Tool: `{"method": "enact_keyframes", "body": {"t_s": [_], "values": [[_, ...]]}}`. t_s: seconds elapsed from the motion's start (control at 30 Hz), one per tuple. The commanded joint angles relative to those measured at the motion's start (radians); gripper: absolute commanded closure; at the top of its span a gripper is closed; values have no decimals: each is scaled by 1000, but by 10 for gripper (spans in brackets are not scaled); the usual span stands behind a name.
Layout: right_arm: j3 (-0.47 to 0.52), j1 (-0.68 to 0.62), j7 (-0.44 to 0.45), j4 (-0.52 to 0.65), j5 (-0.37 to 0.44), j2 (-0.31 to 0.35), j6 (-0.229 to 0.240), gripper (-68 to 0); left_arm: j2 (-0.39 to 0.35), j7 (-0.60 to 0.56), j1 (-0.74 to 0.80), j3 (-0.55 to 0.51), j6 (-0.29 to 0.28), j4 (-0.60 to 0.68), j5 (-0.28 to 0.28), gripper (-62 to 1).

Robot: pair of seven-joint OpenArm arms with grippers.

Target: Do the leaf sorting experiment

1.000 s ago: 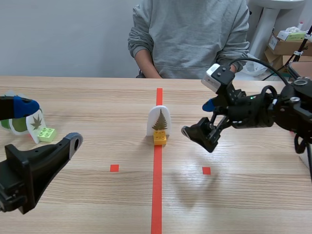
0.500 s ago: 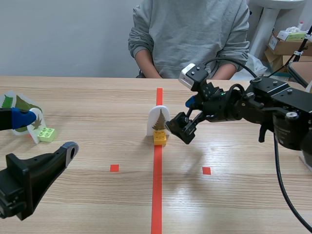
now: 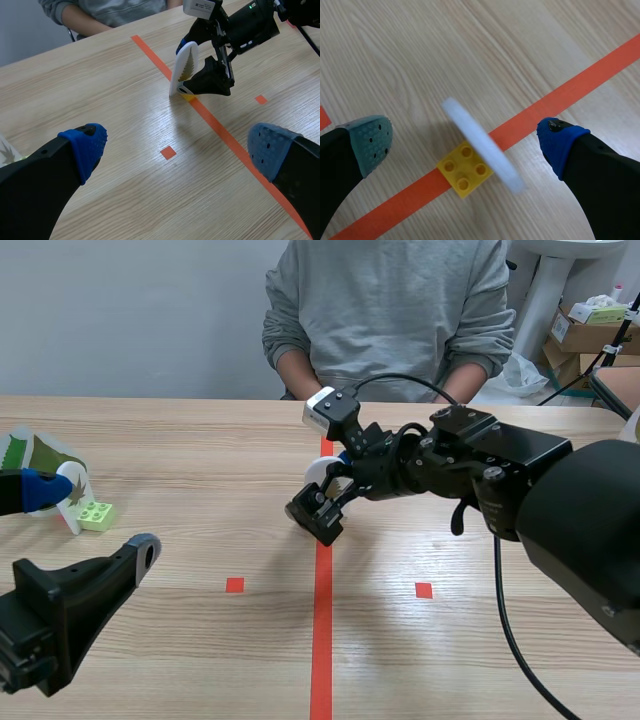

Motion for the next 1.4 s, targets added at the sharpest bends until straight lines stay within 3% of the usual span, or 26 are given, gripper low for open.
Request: {"method": "enact_keyframes", "body": {"t_s": [0.0,0.1,0.2,0.27,0.43,1.1,1.37], "values": [[1,23,11,11,10,11,0,-593,3,-18,11,-9,5,11,-5,-602],[1,18,10,10,10,19,-19,-588,3,-22,13,-22,5,11,-5,-602],[1,12,8,10,11,26,-53,-507,3,-22,13,-37,5,11,-5,-602],[1,7,13,10,11,30,-53,-457,3,-22,13,-43,5,11,-6,-602],[1,3,26,10,11,31,-61,-432,3,-23,13,-50,5,11,-6,-602],[1,14,82,11,-10,31,-72,-138,3,-23,13,-50,5,11,-6,-602],[1,15,85,11,-12,31,-71,-65,3,-23,13,-50,5,11,-6,-602]]}}
